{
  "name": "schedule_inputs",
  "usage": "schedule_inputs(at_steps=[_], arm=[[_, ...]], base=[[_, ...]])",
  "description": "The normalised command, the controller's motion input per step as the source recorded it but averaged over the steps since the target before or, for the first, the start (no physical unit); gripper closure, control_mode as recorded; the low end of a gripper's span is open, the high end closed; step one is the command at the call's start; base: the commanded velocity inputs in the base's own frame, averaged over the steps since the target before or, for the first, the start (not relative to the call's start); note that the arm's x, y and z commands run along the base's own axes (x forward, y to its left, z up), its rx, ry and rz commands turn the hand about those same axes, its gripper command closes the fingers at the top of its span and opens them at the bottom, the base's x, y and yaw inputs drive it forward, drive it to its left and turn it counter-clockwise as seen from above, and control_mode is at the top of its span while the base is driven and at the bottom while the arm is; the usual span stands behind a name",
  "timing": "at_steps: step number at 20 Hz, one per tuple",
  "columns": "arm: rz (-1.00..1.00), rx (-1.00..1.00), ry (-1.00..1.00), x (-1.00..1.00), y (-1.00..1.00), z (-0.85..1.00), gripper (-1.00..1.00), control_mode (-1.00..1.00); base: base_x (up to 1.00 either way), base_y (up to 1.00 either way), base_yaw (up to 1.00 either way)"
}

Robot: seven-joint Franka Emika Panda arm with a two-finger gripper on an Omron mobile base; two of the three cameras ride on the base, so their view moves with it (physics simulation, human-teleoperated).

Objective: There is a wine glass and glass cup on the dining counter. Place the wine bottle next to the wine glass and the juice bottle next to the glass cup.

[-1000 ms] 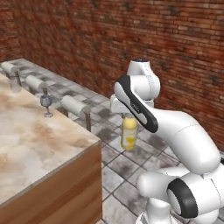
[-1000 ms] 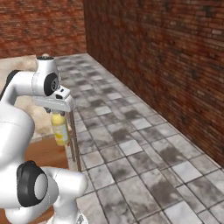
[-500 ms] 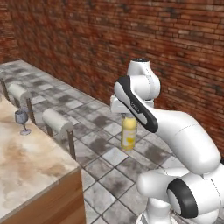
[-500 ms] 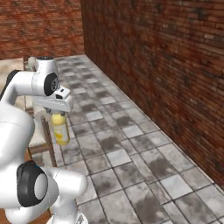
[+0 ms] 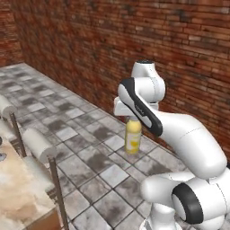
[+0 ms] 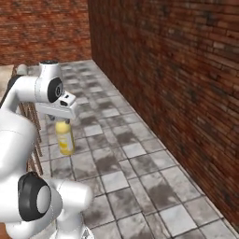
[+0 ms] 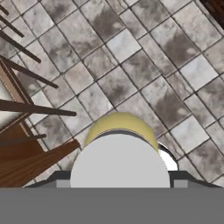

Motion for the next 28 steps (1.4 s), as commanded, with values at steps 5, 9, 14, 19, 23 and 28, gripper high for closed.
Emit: schedule_inputs(at_steps=[5,9,14,19,23,28], arm=[[0.00,0.00,0.00,0.00,0.00,0.00,1.00,1.00],[0.00,0.00,0.00,0.00,0.00,0.00,1.00,1.00],[0.00,0.00,0.00,0.00,0.00,0.00,1.00,1.00],[0.00,0.00,0.00,0.00,0.00,0.00,1.00,1.00],[0.00,0.00,0.00,0.00,0.00,0.00,1.00,1.00],[0.00,0.00,0.00,0.00,0.00,0.00,1.00,1.00]], base=[[0.82,-0.27,0.22],[0.80,-0.25,0.26],[0.80,-0.24,0.28],[0.82,-0.26,0.24],[0.82,-0.29,0.20],[0.82,-0.28,0.22]])
